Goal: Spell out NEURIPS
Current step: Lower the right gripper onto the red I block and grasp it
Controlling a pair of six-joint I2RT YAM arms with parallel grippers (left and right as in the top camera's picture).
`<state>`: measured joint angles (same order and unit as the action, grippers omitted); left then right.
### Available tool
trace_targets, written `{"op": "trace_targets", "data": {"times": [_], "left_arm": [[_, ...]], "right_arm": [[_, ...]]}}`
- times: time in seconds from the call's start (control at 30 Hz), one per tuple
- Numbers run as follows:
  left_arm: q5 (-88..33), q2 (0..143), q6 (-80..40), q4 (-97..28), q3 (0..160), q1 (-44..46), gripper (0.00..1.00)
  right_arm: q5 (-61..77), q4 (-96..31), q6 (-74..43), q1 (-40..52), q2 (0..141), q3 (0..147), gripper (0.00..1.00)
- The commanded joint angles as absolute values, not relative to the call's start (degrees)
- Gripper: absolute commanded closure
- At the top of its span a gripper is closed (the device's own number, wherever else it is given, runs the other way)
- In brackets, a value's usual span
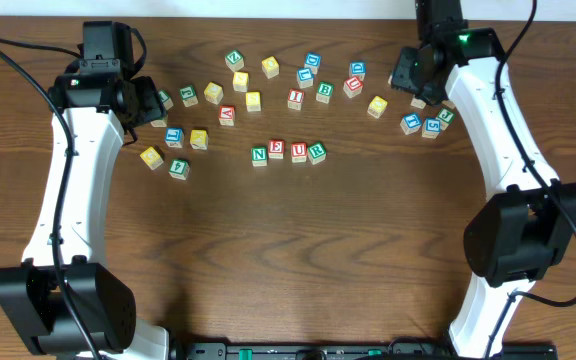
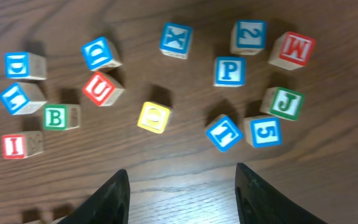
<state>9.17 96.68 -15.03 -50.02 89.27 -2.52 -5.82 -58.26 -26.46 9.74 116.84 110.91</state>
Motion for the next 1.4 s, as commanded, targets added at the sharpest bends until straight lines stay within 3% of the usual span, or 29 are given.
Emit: {"op": "trace_targets", "data": {"times": [0.0, 0.23, 0.37, 0.63, 1.1, 1.37], "left_arm": [[9.5, 97.1, -15.33, -50.11, 88.62, -2.72, 0.27], [9.5, 97.1, -15.33, -50.09, 88.62, -2.72, 0.27], [9.5, 97.1, -15.33, -50.11, 88.62, -2.72, 0.27], [9.5, 97.1, -15.33, -50.11, 88.62, -2.72, 0.27], [9.5, 97.1, -15.33, -50.11, 88.62, -2.72, 0.27], [9.5, 97.1, -15.33, -50.11, 88.62, -2.72, 0.27]], "right_arm": [[-5.06, -57.41, -27.55, 11.66, 117.45, 110.83, 0.51], [-2.81, -52.84, -28.77, 15.64, 117.45, 110.8, 0.5], [0.73, -46.61, -30.02, 18.87, 118.32, 110.8, 0.44], [5.32, -35.2, -34.59, 24.01, 126.61, 113.16, 0.41], [-8.71, -33.06, -36.16, 29.82, 138.23, 118.08, 0.42], [-10.0, -31.2, -36.18, 30.11, 140.84, 118.08, 0.44]]}}
